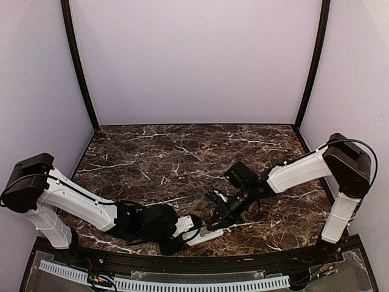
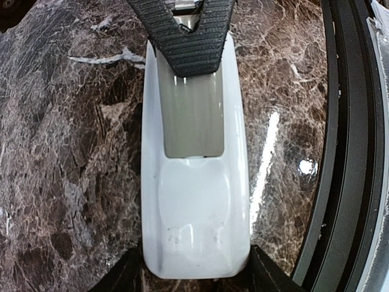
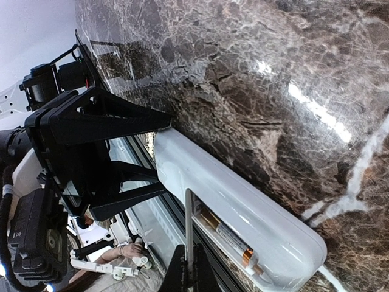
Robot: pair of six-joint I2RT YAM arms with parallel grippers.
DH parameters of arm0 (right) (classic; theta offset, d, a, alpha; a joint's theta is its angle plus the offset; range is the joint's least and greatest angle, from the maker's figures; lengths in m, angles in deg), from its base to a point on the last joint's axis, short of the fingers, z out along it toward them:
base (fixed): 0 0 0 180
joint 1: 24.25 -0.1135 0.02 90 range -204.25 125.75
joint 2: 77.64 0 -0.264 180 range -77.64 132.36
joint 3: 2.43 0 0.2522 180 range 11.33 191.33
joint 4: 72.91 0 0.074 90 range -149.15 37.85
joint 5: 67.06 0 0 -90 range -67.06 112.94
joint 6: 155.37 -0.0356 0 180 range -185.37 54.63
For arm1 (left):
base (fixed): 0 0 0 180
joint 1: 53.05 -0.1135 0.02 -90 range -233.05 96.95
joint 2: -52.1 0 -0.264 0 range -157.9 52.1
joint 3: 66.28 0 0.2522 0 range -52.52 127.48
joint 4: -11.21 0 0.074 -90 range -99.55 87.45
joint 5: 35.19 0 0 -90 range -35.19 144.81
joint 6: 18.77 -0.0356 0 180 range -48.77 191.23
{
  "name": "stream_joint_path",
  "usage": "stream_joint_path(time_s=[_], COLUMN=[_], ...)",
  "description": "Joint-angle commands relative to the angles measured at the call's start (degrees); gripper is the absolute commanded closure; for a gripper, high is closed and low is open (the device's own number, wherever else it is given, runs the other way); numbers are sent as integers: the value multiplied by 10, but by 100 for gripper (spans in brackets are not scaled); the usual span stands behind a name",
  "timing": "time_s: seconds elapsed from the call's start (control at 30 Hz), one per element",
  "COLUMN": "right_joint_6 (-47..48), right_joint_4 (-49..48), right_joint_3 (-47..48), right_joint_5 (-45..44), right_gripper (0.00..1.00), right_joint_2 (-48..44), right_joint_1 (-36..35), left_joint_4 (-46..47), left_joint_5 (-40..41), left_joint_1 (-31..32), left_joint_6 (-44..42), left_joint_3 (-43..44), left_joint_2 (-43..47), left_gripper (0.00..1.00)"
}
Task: Load the batteries into the remote control
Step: Place the battery cover on the remote control without the battery cover.
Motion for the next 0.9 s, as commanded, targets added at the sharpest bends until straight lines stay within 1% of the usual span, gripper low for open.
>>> stream_joint_path(time_s=[0.0, 0.3, 0.43, 0.53, 0.67, 0.73, 0.87], right_joint_6=[-23, -80, -84, -71, -55, -54, -53], right_joint_4=[-25, -79, -97, -81, -53, -50, -50], right_joint_3=[-17, -53, -61, -49, -45, -49, -51], right_joint_5=[-19, -31, -33, -35, -42, -44, -49], right_gripper=[100, 100, 100, 100, 100, 100, 100], right_joint_2=[17, 9, 15, 22, 21, 22, 21], right_joint_1=[-13, -26, -26, -26, -23, -21, -21], left_joint_4=[-41, -40, -36, -18, 12, 30, 62], left_joint_5=[-5, -10, -23, -28, -28, -28, -24], left_joint_1=[3, 3, 3, 3, 3, 2, 2], left_joint_6=[-2, -4, -7, -8, -3, -6, -15], left_joint_3=[-13, -10, -1, 4, 5, 7, 15], left_joint_2=[-8, -13, -25, -30, -20, -12, -2], left_gripper=[42, 44, 45, 40, 31, 29, 28])
